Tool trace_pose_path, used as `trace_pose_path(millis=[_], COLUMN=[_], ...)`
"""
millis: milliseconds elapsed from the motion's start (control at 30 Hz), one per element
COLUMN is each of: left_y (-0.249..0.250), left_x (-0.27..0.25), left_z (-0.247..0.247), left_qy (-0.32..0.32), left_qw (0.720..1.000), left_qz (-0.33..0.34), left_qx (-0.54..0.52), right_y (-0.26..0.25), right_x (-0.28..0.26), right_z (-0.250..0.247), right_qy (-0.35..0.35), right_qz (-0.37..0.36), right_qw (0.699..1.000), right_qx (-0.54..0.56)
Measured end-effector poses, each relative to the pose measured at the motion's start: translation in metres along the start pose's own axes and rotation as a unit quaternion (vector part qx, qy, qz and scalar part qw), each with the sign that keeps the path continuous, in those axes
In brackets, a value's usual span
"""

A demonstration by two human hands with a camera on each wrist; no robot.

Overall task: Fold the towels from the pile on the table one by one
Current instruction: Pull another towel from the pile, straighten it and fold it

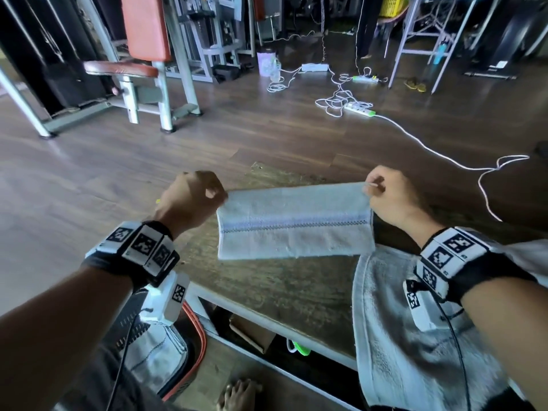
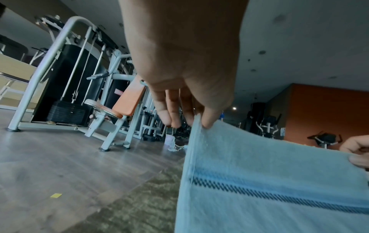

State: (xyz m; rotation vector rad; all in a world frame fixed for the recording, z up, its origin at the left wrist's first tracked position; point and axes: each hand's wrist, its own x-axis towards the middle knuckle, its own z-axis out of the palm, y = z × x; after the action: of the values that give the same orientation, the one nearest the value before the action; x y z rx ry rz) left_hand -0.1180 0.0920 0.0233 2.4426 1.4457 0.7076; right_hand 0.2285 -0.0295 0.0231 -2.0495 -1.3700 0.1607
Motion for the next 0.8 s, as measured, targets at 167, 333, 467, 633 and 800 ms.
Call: trace_pose_path(millis=[167, 333, 467, 633, 800], left_y=[0.007, -0.010, -0.020, -0.012, -0.004], left_x=[-0.044, -0.114, -0.155, -0.154, -0.150], left_z=[-0.037, -0.012, 0.023, 0.039, 0.039], left_qy=[0.140, -0.016, -0.113, -0.049, -0.072], left_qw=[0.987, 0.999, 0.992, 0.994, 0.993], left_qz=[0.076, 0.032, -0.045, -0.089, -0.091], left_qx=[-0.035, -0.038, -0.028, -0.028, 0.008], right_y=[-0.011, 0.018, 0.056, 0.071, 0.068], right_x=[-0.022, -0.088, -0.126, -0.135, -0.125], right_z=[-0.019, -0.008, 0.014, 0.021, 0.018], right_qy=[0.084, -0.120, -0.166, -0.127, -0.123], right_qz=[-0.066, -0.100, -0.096, -0.120, -0.044], right_qw=[0.992, 0.988, 0.981, 0.980, 0.988], right_qx=[0.062, 0.021, -0.031, -0.090, -0.084])
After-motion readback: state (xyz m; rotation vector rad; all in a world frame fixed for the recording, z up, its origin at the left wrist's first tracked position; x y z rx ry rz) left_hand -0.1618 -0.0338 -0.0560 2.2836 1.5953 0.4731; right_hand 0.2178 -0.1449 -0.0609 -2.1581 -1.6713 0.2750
